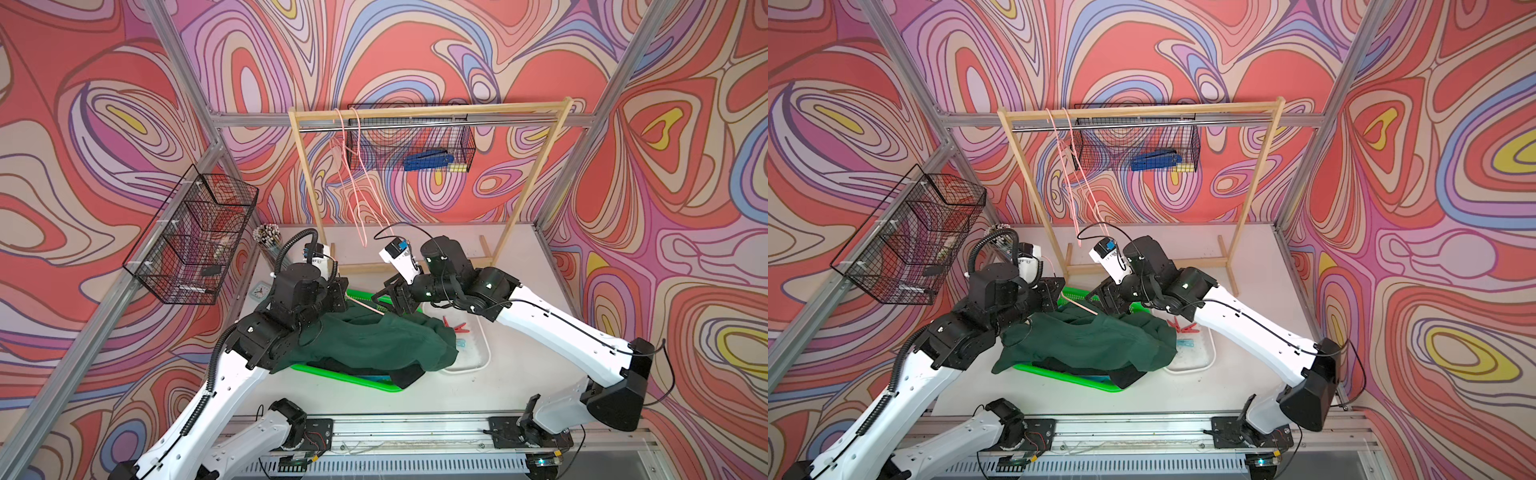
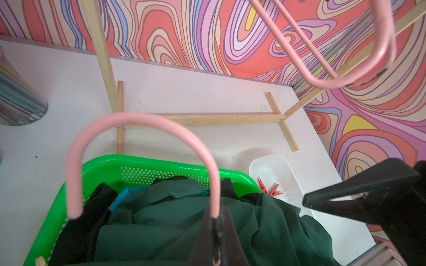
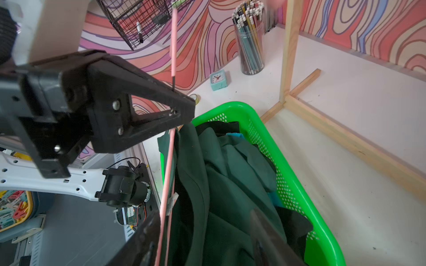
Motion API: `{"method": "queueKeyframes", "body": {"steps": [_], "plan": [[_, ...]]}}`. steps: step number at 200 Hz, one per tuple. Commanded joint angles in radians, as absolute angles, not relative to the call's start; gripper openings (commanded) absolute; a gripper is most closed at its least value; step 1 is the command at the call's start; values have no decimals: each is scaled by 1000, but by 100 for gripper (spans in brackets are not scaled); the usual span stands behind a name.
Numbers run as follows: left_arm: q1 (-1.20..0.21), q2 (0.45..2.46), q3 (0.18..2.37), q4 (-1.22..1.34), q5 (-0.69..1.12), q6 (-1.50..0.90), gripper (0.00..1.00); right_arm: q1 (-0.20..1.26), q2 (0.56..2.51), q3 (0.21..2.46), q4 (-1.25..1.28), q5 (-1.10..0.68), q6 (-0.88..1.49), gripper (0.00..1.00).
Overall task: Remove the clothespins securing t-shirts to the hanger
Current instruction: Adjust the hanger.
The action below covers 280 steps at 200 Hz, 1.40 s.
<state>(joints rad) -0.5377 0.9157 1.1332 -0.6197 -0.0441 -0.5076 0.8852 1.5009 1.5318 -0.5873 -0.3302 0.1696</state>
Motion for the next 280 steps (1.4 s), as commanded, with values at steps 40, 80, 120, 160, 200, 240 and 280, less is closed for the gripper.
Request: {"method": "queueKeyframes", "body": {"steps": [40,80,120,160,200,240,280], "plan": [[-541,917,1164,-549,-1,-519,0,924,1587,1617,-580,-336,148,57],[-541,917,1164,-549,-3,-523,0,945,1632,1645,-576,-335,141,52],[-541,903,1159,-560,-15,-517,0,957,1670,1646,-558,-353,140,39],[-541,890,1141,-578,-24,-516,0,957,1677,1628,-503,-349,130,10],[-542,872,1152,-657,-57,-513,45,957,1663,1591,-482,-344,109,0],[-540,853,1184,-801,-105,-503,100,958,1622,1509,-436,-338,68,0],[-540,865,1230,-961,-149,-475,100,953,1556,1439,-379,-327,34,0]]}}
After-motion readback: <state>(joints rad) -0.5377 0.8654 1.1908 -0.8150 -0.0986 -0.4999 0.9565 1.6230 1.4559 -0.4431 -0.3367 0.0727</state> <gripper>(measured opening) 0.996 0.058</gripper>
